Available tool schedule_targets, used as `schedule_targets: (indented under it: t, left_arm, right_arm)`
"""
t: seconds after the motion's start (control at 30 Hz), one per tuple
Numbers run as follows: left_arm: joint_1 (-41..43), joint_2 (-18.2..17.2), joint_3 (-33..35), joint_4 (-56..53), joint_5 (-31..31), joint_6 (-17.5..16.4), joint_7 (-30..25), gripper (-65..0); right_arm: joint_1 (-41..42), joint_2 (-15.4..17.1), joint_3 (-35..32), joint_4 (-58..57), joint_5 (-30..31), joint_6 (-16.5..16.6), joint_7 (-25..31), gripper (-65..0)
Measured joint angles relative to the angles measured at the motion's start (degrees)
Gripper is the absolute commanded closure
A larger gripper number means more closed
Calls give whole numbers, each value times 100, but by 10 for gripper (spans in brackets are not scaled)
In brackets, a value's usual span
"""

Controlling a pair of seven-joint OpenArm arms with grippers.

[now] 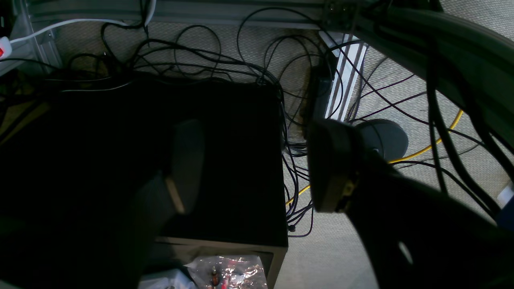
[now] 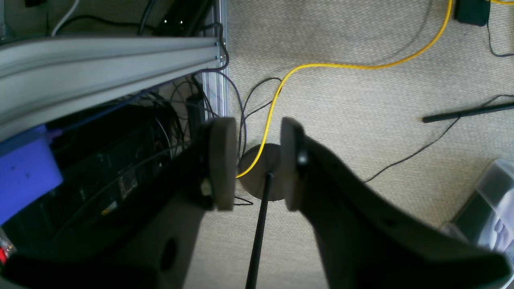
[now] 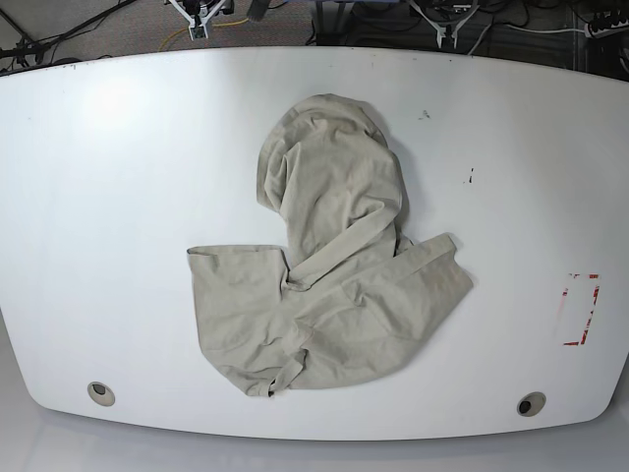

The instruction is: Fold the T-shirt properly

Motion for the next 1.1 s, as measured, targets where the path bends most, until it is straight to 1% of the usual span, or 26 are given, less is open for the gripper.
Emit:
schedule_targets:
  t: [0.03, 0.07, 0.1, 0.13, 0.17, 0.27, 0.37, 0.43, 0.73, 0.83, 0.93, 1.1]
  left_arm:
    - [603, -50, -48, 610, 111, 22, -125, -369]
    - [417, -50, -48, 610, 111, 22, -125, -369]
    - [249, -17, 0, 181, 37, -11, -262, -369]
    - [175, -13, -2, 52, -20, 11, 195, -369]
    - [151, -7, 0, 26, 50, 11, 127, -369]
    - [28, 28, 0, 28, 2, -22, -59, -369]
    - [-4, 17, 0, 57, 2, -24, -118, -369]
    - [-17, 0, 0, 61, 2, -20, -94, -369]
    - [61, -2, 0, 35, 2, -22, -15, -369]
    - [42, 0, 0, 39, 2, -22, -24, -369]
    - [28, -2, 0, 48, 4, -22, -225, -369]
    - [173, -2, 0, 57, 0, -22, -813, -369]
  right_arm:
    - [-306, -15, 0, 157, -2, -44, -20, -178]
    - [-306, -15, 2, 157, -2, -44, -20, -178]
    - [-136, -31, -31, 7, 26, -57, -11, -178]
    - [-57, -48, -57, -17, -39, -87, -162, -178]
    - [-20, -66, -52, -15, -22, -61, -114, -178]
    - [98, -131, -52, 28, 2, -33, 87, -178]
    - [142, -127, -55, 37, 9, -20, 85, -178]
    - [98, -105, -52, 31, -2, -22, -9, -178]
    - [33, -94, -52, 4, 2, -22, -4, -176]
    - [57, -101, -46, 170, 15, -20, -9, -176]
    - [17, -168, -13, 402, 20, -66, 0, -176]
    - [-39, -267, -11, 586, 28, -55, 22, -174]
